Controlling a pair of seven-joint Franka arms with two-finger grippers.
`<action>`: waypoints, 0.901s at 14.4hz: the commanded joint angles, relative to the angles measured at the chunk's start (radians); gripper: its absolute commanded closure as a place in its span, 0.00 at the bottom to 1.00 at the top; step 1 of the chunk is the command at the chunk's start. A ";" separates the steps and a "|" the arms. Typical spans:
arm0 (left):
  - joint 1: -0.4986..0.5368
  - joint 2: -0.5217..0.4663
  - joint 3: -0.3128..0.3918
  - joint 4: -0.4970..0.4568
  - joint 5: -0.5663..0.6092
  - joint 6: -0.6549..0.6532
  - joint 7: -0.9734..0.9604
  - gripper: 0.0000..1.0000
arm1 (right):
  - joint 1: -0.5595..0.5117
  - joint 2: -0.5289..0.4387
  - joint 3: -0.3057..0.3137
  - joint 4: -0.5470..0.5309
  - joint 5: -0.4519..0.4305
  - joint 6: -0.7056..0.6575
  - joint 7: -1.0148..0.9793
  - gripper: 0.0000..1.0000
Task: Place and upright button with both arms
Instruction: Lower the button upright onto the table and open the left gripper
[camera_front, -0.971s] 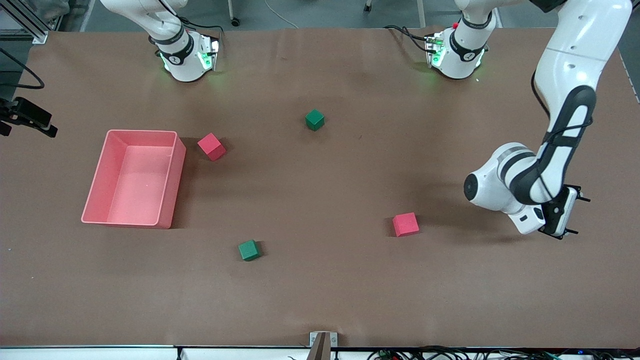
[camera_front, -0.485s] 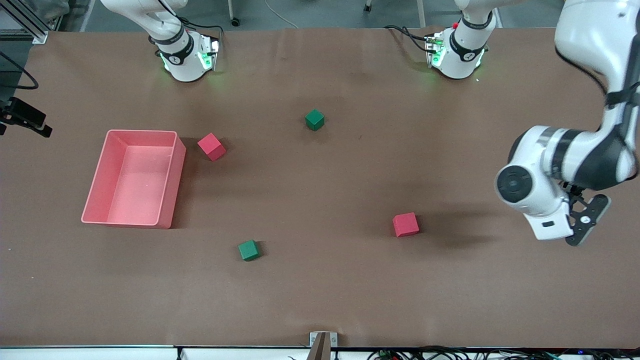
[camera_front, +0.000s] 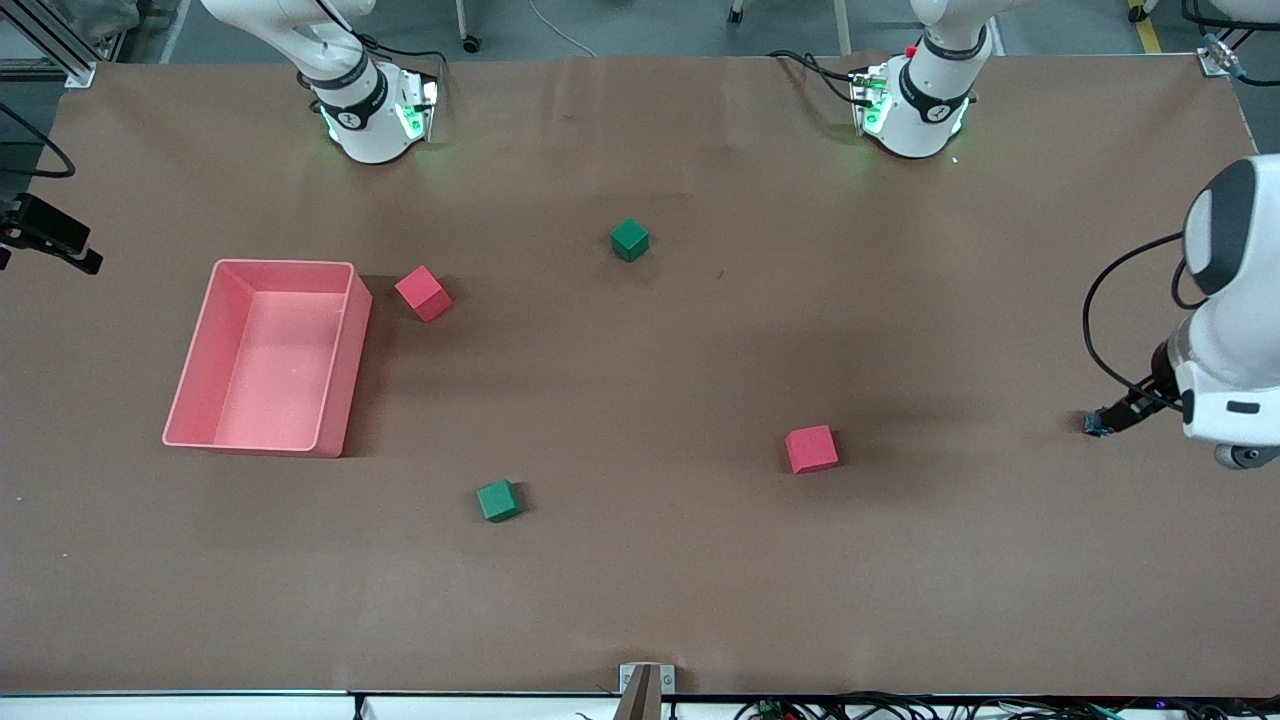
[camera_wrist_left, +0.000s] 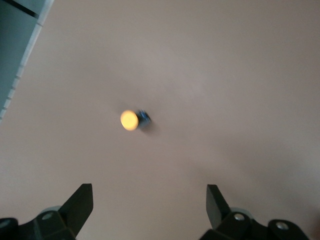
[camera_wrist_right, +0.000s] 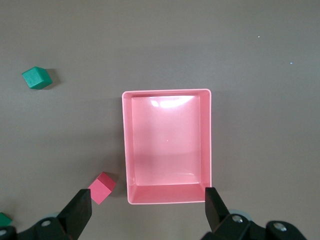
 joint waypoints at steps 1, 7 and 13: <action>-0.003 -0.043 -0.008 -0.003 -0.091 -0.041 0.046 0.00 | -0.012 -0.008 0.012 0.001 0.001 -0.003 -0.006 0.00; -0.013 -0.106 -0.008 -0.003 -0.338 -0.110 0.106 0.00 | -0.014 -0.011 0.011 0.001 0.001 -0.006 -0.008 0.00; -0.157 -0.195 0.159 -0.005 -0.403 -0.140 0.461 0.00 | -0.014 -0.011 0.011 0.001 -0.007 -0.005 -0.008 0.00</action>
